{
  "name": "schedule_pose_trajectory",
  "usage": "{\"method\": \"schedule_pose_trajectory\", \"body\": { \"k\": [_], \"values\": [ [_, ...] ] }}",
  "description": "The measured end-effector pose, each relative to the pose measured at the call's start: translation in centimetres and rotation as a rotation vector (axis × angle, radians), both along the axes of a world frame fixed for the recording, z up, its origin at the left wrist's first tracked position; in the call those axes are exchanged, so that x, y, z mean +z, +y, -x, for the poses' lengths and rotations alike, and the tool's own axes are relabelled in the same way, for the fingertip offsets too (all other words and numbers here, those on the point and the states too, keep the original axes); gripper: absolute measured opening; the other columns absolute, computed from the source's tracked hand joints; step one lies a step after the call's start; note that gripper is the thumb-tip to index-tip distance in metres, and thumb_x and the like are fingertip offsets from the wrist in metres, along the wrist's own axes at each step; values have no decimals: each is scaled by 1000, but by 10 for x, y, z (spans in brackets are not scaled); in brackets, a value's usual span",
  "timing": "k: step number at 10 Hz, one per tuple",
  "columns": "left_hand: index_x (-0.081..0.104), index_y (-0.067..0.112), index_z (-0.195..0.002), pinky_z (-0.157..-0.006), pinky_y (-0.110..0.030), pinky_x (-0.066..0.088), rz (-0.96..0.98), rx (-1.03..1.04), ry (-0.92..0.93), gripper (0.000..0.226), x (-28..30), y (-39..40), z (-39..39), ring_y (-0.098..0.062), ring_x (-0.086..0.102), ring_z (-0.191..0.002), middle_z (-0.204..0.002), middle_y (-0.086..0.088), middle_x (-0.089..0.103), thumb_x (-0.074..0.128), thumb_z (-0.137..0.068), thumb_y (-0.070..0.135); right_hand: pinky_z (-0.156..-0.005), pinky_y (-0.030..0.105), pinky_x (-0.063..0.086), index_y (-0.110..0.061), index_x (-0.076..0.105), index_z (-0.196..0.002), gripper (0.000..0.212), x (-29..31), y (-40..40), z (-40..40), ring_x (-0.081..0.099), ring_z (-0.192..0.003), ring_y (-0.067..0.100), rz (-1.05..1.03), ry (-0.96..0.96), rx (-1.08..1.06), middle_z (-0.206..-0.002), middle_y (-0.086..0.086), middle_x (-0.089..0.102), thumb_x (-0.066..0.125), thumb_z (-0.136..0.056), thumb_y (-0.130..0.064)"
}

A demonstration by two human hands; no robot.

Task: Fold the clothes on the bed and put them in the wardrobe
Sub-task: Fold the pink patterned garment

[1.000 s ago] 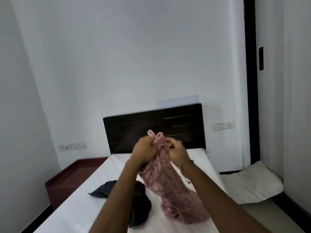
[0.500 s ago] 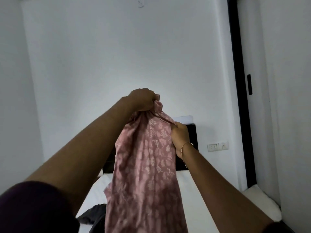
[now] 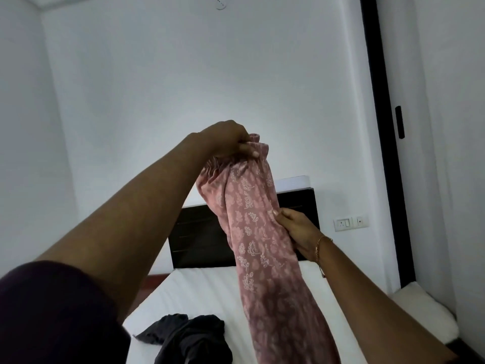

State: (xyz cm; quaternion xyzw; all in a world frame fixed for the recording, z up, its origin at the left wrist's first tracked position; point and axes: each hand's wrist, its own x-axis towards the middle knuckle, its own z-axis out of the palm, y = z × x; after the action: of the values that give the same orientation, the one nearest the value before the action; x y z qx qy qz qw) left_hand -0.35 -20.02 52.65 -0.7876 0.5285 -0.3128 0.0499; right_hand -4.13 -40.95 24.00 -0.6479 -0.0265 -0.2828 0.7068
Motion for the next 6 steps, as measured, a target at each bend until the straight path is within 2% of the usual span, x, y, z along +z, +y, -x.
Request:
{"method": "schedule_pose_trajectory", "body": {
  "k": [1,2,3,4,5,6],
  "values": [
    [59,19,-72,-64,-35,40,-15,24,-16,53,-6,5,1,-23,60,-71,-70,-3,62,61,-93,68,-85,36,67,-13,83,-107,46,-9,7,-3,82,-106,27,-41,41,-109,-109,9,91,58,-136,-37],
    [59,18,-70,-62,-35,39,56,-77,119,52,-19,10,-1,-20,55,-65,-67,-3,60,59,-98,62,-105,49,74,-1,90,-122,72,-13,18,-12,89,-102,30,-106,116,-151,-104,6,93,49,-134,-60],
    [61,16,-73,-62,-32,40,116,-139,243,50,-24,16,3,-14,52,-63,-68,-1,59,59,-101,57,-113,50,76,-6,92,-137,79,-20,28,-18,94,-110,29,-102,116,-93,-121,10,98,48,-130,-72],
    [72,20,-90,-73,-23,50,155,-183,423,33,-28,27,10,-6,65,-76,-86,6,73,57,-106,45,-103,40,77,-11,93,-136,78,-40,37,-26,94,-119,29,-57,110,-61,-129,12,99,49,-128,-75],
    [73,24,-105,-84,-23,54,147,-194,493,22,-34,35,5,-6,71,-93,-100,10,76,56,-108,38,-94,36,75,-11,94,-120,74,-51,35,-32,93,-110,30,-52,86,-126,-116,11,98,54,-128,-73],
    [64,34,-129,-93,-29,49,169,-92,414,24,-52,44,-27,-10,67,-108,-112,14,72,57,-107,39,-78,34,58,-16,76,-80,67,-67,13,-49,75,-90,28,-7,69,-362,-84,2,79,63,-130,-60]
  ]
}}
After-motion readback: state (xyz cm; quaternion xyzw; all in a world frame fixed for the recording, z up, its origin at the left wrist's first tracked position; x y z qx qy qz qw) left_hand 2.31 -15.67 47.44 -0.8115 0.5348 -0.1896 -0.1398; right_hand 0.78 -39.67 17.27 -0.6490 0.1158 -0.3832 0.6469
